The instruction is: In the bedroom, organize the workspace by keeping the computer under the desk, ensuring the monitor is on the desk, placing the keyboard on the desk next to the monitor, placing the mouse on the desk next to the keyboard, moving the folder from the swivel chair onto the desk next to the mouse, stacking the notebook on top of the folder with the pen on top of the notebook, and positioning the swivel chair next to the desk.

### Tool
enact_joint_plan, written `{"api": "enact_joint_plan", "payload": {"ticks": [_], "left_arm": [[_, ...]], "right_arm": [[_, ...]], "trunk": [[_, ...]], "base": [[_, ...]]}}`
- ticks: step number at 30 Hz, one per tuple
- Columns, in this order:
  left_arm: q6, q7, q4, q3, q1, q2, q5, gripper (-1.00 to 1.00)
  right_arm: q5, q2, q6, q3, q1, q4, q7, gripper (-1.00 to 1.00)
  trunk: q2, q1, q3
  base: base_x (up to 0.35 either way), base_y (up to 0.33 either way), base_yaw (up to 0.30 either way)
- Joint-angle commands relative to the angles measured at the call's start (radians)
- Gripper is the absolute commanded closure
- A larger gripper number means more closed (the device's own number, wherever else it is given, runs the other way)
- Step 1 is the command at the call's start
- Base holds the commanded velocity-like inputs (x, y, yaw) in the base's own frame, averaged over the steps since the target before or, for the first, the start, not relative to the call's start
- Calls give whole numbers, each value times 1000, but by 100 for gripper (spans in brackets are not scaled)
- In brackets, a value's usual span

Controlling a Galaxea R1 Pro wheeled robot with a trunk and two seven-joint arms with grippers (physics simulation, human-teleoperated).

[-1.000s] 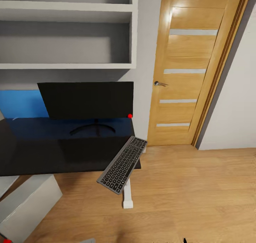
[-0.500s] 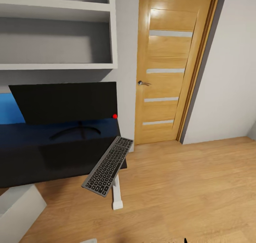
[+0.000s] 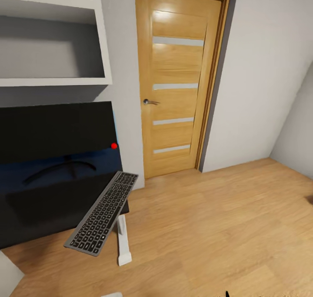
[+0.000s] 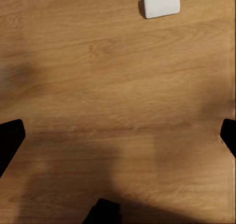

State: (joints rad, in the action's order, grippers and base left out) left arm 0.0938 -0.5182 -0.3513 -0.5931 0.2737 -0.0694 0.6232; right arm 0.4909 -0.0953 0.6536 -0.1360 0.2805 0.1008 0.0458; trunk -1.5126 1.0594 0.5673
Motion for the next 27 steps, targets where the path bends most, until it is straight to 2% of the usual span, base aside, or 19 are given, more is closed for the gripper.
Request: {"api": "enact_joint_plan", "payload": {"ticks": [1,6,12,16,27], "left_arm": [[8,-5,0,-10,1,1,11,-100],[9,-5,0,-11,1,1,12,-100],[8,-5,0,-12,1,2,12,-100],[8,-5,0,-11,1,2,12,-100],[10,-5,0,-11,1,2,13,-100]], "right_arm": [[11,0,3,-7,1,-1,5,-100],[11,0,3,-7,0,-1,5,-100],[11,0,3,-7,1,-1,5,-100],[11,0,3,-8,1,-1,5,-100],[11,3,3,-10,1,0,6,-100]], "trunk": [[0,0,1],[0,0,1],[0,0,1],[0,0,3],[0,0,16]], "base": [[48,-72,-296],[19,-41,-296],[130,-206,-296],[206,-243,-276],[287,-109,-191]]}}
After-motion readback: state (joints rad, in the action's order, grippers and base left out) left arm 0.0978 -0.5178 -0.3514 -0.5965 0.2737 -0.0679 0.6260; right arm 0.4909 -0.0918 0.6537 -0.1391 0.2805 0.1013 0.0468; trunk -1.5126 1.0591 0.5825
